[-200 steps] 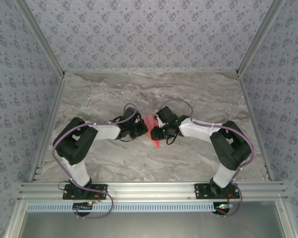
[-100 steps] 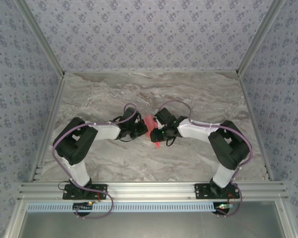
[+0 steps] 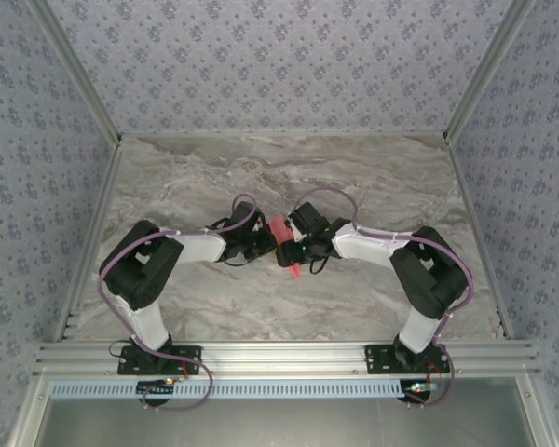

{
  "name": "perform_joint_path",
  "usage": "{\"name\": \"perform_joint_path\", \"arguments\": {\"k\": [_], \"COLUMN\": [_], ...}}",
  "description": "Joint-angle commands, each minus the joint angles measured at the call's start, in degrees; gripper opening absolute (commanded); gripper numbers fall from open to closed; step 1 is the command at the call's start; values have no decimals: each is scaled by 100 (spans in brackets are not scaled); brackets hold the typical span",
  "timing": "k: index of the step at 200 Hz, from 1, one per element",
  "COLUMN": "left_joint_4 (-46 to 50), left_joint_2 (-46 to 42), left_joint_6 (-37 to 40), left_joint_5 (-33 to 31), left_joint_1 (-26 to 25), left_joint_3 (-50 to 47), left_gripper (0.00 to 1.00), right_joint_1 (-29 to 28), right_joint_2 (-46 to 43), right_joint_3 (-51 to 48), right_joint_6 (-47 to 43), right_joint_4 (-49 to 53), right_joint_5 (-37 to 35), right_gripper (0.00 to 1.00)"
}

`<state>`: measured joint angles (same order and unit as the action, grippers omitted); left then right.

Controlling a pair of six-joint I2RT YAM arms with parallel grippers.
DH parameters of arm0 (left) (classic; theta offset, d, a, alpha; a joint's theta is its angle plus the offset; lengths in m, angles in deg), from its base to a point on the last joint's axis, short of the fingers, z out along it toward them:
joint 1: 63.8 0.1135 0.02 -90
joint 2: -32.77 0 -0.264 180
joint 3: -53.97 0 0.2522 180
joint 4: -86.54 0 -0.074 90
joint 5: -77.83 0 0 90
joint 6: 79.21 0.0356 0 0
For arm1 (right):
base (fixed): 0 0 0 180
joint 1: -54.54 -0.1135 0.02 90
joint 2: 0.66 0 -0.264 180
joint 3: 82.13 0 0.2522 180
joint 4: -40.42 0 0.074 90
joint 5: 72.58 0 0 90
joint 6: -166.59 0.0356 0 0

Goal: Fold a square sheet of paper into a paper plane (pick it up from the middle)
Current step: Turn over the paper plane at the top-center of the table, then move the paper plane to the top-center of the table.

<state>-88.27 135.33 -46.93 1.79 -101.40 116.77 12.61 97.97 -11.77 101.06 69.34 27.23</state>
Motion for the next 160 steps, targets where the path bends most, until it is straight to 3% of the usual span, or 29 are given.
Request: {"name": "perform_joint_path", "arguments": {"k": [1, 33, 61, 86, 119, 160], "left_joint_4": [111, 127, 344, 739, 1539, 2388], "left_joint_2": [31, -32, -190, -528, -1085, -1509], "left_joint_6": [50, 55, 123, 237, 380, 548], "left_joint_5": [76, 116, 104, -86, -696, -1593], "left_joint_1": [16, 12, 37, 130, 326, 401], "left_joint_3": [163, 176, 255, 307, 306, 324], "left_gripper": [2, 4, 14, 37, 71, 91], "right_joint_1": [-36, -55, -83, -105, -113, -96], "right_joint_2": [156, 296, 326, 293, 47, 182], "right_joint_3": [190, 327, 420, 508, 520, 619], "right_joint_6": [0, 23, 58, 64, 189, 391], "right_joint_4": [80, 265, 393, 566, 882, 989], "right_joint_5": [-126, -367, -579, -864, -1647, -1870], "right_gripper": [57, 44, 29, 14, 9, 11]}}
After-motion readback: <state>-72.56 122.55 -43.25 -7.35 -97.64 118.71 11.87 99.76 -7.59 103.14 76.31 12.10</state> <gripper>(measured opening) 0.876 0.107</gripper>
